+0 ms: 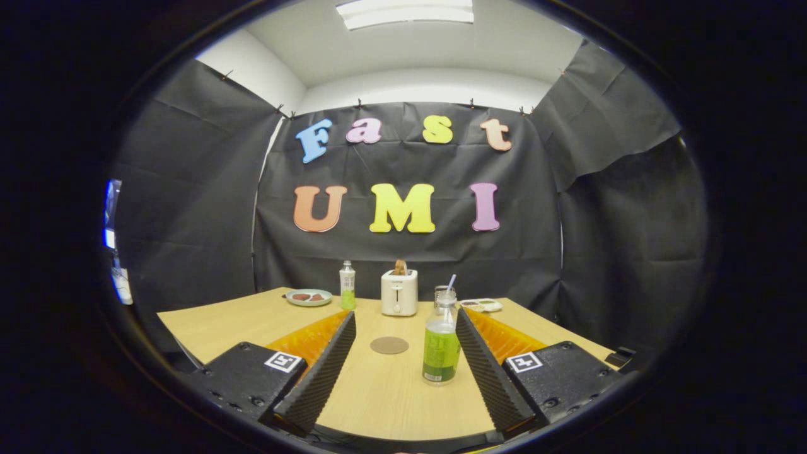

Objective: Take the bottle from table, then pour the juice into the cup, finally place the bottle on the coaster

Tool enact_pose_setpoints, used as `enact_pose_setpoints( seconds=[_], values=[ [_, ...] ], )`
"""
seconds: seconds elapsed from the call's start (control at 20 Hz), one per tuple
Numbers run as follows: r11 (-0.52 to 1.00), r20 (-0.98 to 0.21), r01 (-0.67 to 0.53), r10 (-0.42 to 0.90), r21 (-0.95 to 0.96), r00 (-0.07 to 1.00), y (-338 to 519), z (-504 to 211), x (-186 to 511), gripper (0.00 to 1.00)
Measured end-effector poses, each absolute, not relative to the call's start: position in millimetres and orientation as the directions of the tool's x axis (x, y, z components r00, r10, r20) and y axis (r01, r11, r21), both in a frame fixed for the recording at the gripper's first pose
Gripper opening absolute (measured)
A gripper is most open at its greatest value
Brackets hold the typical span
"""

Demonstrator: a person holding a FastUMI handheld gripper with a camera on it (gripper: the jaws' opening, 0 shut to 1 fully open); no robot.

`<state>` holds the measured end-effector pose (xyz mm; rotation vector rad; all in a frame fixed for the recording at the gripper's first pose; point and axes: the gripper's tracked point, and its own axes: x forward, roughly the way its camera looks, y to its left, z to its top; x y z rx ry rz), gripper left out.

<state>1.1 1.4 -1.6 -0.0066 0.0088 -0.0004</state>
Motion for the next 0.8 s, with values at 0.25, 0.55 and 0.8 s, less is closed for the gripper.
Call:
enact_pose_setpoints(
  seconds=[0.25, 0.55, 0.8],
  values=[
    [1.0, -0.008, -0.002, 0.002, -0.002, 1.0, 1.3, -1.0, 0.4, 1.0],
    [1.0, -0.012, 0.005, -0.005, -0.001, 1.0, -4.2, -2.7, -2.7, 1.0],
    [1.0, -0.033, -0.007, 0.006, -0.017, 0.999, -4.4, -2.2, 0.0, 1.0]
  ],
)
